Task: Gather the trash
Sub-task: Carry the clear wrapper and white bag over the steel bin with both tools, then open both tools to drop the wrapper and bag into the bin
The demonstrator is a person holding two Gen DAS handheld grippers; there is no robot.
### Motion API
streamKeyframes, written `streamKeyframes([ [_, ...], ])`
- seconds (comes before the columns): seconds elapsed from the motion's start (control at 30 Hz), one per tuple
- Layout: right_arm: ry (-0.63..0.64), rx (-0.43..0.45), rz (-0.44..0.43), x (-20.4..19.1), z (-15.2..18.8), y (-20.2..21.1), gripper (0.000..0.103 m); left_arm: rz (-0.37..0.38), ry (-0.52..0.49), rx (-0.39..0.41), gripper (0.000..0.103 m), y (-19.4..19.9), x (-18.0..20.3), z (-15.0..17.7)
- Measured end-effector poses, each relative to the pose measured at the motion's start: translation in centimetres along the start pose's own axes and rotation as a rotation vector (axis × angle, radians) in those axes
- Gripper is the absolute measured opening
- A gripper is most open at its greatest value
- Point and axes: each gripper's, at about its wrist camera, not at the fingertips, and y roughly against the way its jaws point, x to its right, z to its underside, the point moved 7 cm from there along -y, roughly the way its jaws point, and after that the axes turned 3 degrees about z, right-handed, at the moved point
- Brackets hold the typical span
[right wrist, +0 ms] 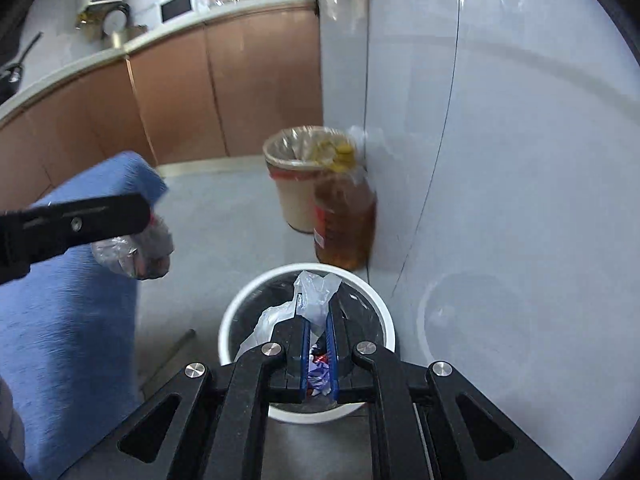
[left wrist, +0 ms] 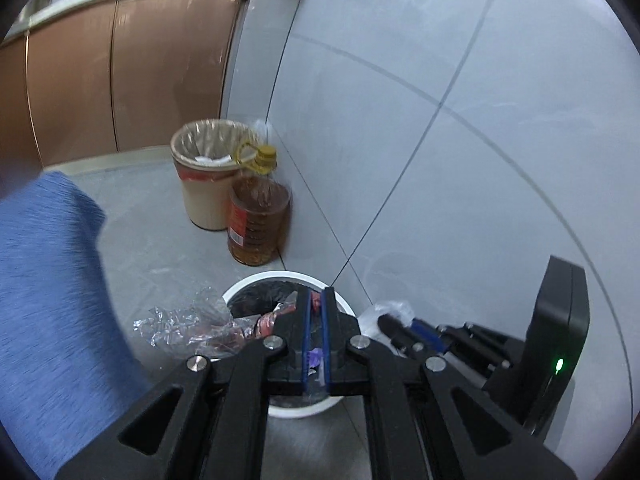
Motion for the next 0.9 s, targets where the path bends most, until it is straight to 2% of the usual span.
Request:
streamKeyframes([
  [0.23, -0.004, -0.053, 0.014, 0.5, 0.6, -4.9, 0.009, -0.017, 0.040, -0.048, 0.006, -5.6, -1.2, -0.9],
  [0.33, -0.011, -0.071, 0.016, 0.6, 0.8, -6.0, 0.015, -0.023, 0.049, -0.067, 0.006, -7.0, -1.5, -0.9],
  [0.4, -0.021, -0.075, 0.020, 0.7, 0.8, -6.4, 0.024, -0.021, 0.053, -0.076, 0.006, -7.5, -1.6, -1.0],
  [0.57, -0.048, -0.076, 0.014, 1.0, 1.0, -6.2, 0.028, -0.009, 0.064, -0.073, 0.009, -7.2, -1.7, -1.1],
  [0.73, -0.094, -0.042, -0.009, 1.4, 0.5, -4.0, 0.033, 0.018, 0.088, -0.044, 0.032, -5.3, -1.6, -1.3],
  [0.8, -0.104, -0.022, -0.016, 1.2, 0.1, -2.8, 0.038, 0.019, 0.088, -0.033, 0.032, -4.4, -1.3, -1.4],
  [0.9, -0.100, 0.004, -0.023, 0.8, -0.4, -0.7, 0.040, 0.024, 0.084, -0.010, 0.032, -2.4, -0.9, -1.5],
])
